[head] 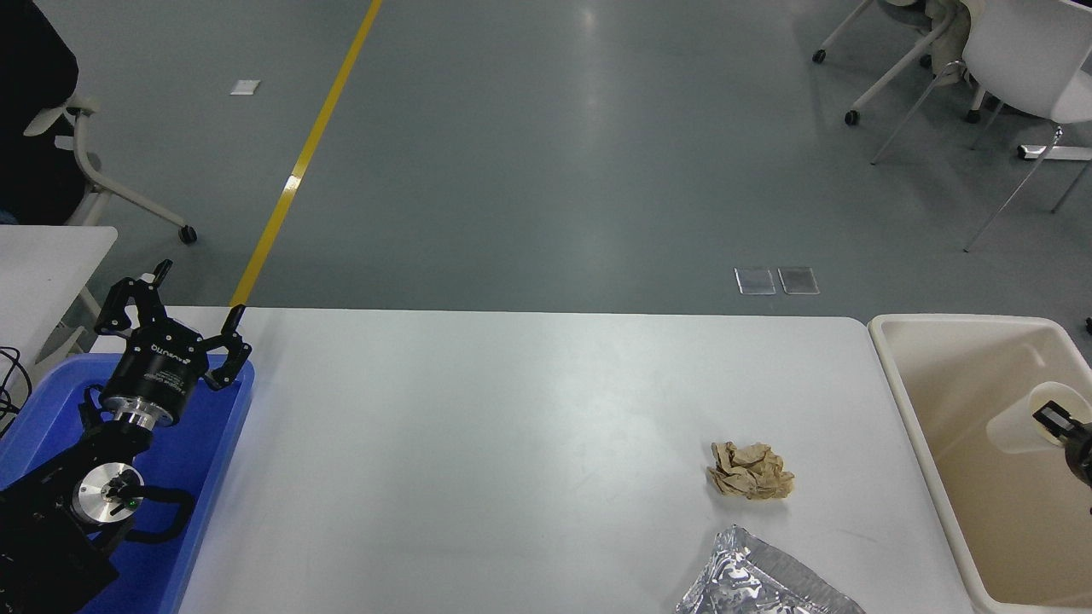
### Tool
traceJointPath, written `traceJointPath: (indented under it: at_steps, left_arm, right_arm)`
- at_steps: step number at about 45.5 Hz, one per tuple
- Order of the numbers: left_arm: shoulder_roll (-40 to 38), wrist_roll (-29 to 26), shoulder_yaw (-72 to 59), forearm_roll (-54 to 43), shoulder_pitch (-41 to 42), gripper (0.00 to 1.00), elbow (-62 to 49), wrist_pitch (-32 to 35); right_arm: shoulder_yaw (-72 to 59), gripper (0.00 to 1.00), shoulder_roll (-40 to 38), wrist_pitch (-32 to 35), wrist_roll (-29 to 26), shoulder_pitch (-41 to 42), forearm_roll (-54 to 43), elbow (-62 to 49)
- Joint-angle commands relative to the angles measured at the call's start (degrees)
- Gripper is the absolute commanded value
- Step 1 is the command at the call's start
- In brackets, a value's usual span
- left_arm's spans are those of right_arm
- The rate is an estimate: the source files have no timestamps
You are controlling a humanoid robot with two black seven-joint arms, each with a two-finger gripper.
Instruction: Clean the table surface
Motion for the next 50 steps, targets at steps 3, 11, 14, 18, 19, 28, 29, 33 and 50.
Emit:
traceJointPath:
  at_steps: [3, 11, 14, 18, 19, 28, 29, 33, 50]
  left_arm:
    - [0.0, 0.0, 0.0, 0.0, 0.0, 1.0, 0.0, 0.0]
    - [0.0, 0.0, 0.0, 0.0, 0.0, 1.0, 0.0, 0.0]
    - [0.0, 0.0, 0.0, 0.0, 0.0, 1.0, 0.0, 0.0]
    - [0.0, 0.0, 0.0, 0.0, 0.0, 1.0, 0.0, 0.0]
    - [0.0, 0.0, 0.0, 0.0, 0.0, 1.0, 0.0, 0.0]
    - [0.0, 0.0, 0.0, 0.0, 0.0, 1.0, 0.1, 0.0]
    - [0.0, 0.0, 0.0, 0.0, 0.0, 1.0, 0.1, 0.0]
    - [0.0, 0.0, 0.0, 0.0, 0.0, 1.0, 0.0, 0.0]
    - [0.0, 0.0, 0.0, 0.0, 0.0, 1.0, 0.0, 0.0]
  right_arm:
    - [-3.0, 0.0, 1.2, -0.1, 0.0, -1.7, 0.0, 0.1]
    - [-4.9, 0.0, 1.8, -0.3, 0.0, -2.7, 0.0, -0.2]
    - [-4.9, 0.0, 1.8, -0.4, 0.0, -2.7, -0.1, -0.4]
    - [-5.0, 0.0, 1.7, -0.5, 0.0, -2.7, -0.2, -0.5]
    - [-5.0, 0.0, 1.7, -0.5, 0.0, -2.7, -0.4, -0.6]
    - [-4.8, 0.0, 1.6, -0.6, 0.0, -2.7, -0.9, -0.7]
    - [-4.8, 0.0, 1.6, -0.6, 0.0, -2.7, -0.9, -0.7]
    - [-4.7, 0.0, 1.6, -0.8, 0.0, -2.7, -0.9, -0.7]
    - [-3.8, 0.3, 1.6, -1.6, 0.0, -2.6, 0.2, -0.8]
